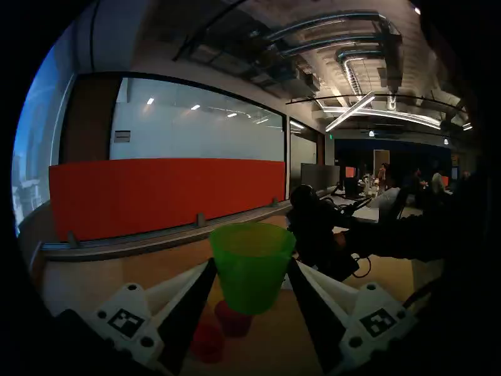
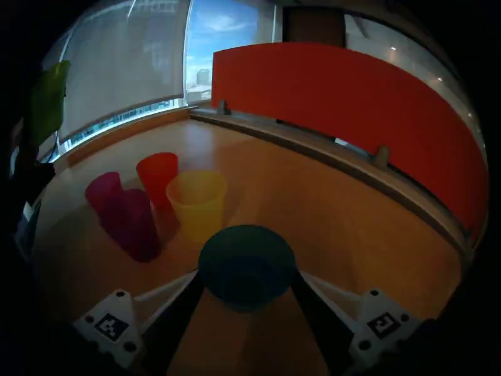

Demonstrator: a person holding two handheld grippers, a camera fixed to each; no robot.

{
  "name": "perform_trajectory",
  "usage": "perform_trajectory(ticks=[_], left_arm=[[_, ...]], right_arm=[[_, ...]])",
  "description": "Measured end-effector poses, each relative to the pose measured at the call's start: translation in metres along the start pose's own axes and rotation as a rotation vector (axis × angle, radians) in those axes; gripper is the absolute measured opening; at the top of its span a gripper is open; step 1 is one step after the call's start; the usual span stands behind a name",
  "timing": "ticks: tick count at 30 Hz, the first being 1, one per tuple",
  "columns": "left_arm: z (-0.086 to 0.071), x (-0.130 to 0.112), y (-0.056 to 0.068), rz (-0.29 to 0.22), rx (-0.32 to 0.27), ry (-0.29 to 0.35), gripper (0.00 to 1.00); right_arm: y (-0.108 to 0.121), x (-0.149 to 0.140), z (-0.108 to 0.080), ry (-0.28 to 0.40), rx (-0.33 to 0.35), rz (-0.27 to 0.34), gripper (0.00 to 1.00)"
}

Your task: Pour water

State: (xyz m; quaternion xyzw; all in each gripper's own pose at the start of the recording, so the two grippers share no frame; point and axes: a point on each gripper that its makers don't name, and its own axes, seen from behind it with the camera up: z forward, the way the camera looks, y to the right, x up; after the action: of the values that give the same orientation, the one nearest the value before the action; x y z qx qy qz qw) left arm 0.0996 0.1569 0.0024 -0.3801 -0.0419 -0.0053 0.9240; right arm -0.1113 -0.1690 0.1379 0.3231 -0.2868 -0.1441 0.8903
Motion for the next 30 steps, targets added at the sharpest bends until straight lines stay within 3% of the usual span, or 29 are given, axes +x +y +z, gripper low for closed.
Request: perform_trajectory(ticks=[14,21,30], left_arm=[[-0.002,-0.007,-0.003,-0.012,0.003,-0.003,0.83],[-0.002,-0.01,-0.004,-0.015,0.003,-0.008,0.83],[-0.002,-0.013,-0.005,-0.022,0.004,-0.013,0.83]], right_arm=[[0.003,-0.003,0.007,-0.015,-0.017,-0.027,0.99],[0.0,-0.005,0.008,-0.029,-0.008,-0.013,0.88],[-0.001,-0.004,0.007,-0.027,0.002,-0.003,0.87]])
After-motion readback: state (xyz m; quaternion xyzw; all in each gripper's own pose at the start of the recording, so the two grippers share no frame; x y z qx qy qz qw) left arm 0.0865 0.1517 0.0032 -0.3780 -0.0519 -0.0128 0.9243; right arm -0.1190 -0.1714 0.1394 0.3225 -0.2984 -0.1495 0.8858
